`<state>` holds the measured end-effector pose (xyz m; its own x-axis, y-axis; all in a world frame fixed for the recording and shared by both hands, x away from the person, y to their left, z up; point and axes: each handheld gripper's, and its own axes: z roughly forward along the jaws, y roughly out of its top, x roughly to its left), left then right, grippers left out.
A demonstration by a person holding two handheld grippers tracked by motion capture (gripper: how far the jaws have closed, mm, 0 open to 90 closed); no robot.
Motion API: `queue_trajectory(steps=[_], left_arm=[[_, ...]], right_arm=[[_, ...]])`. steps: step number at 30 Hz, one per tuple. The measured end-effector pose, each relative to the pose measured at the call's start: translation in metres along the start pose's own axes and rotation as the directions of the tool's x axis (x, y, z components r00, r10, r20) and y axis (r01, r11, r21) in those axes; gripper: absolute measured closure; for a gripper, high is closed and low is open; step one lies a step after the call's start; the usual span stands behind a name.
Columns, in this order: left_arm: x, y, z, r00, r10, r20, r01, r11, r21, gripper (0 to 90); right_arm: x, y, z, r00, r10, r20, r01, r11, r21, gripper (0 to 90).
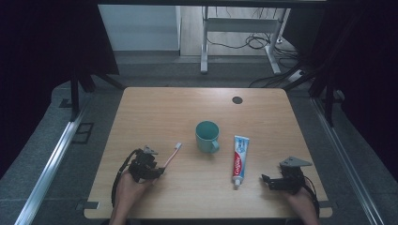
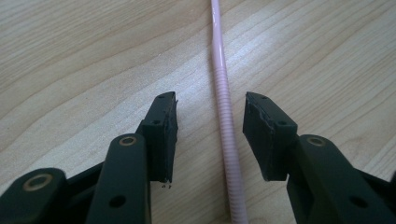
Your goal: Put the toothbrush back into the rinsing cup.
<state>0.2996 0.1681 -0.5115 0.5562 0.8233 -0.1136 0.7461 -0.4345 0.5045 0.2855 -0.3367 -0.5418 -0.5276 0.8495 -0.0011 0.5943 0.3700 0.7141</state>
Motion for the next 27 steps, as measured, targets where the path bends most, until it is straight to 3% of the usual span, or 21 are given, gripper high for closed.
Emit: queue_trajectory(steps=[7, 14, 19, 27], left_arm=[[0.003, 0.016, 0.004, 0.9997, -0.023, 0.008, 0.022, 0.9959, 0.087, 54.0], [0.006, 0.029, 0.01, 0.9993, -0.032, 0.02, 0.028, 0.985, 0.171, 54.0], [0.008, 0.042, 0.016, 0.9986, -0.047, 0.022, 0.041, 0.9694, 0.242, 53.9], [0.005, 0.062, 0.021, 0.9996, -0.024, 0.014, 0.018, 0.9479, 0.318, 56.4]], right_arm=[[0.0, 0.0, 0.0, 1.0, 0.0, 0.0, 0.0, 1.0, 0.0, 5.7], [0.0, 0.0, 0.0, 1.0, 0.001, 0.0, -0.001, 1.0, 0.0, 5.7], [0.0, 0.0, 0.0, 1.0, 0.001, 0.0, -0.001, 1.0, -0.001, 5.7], [0.0, 0.0, 0.0, 1.0, 0.0, 0.0, 0.0, 1.0, -0.001, 5.7]])
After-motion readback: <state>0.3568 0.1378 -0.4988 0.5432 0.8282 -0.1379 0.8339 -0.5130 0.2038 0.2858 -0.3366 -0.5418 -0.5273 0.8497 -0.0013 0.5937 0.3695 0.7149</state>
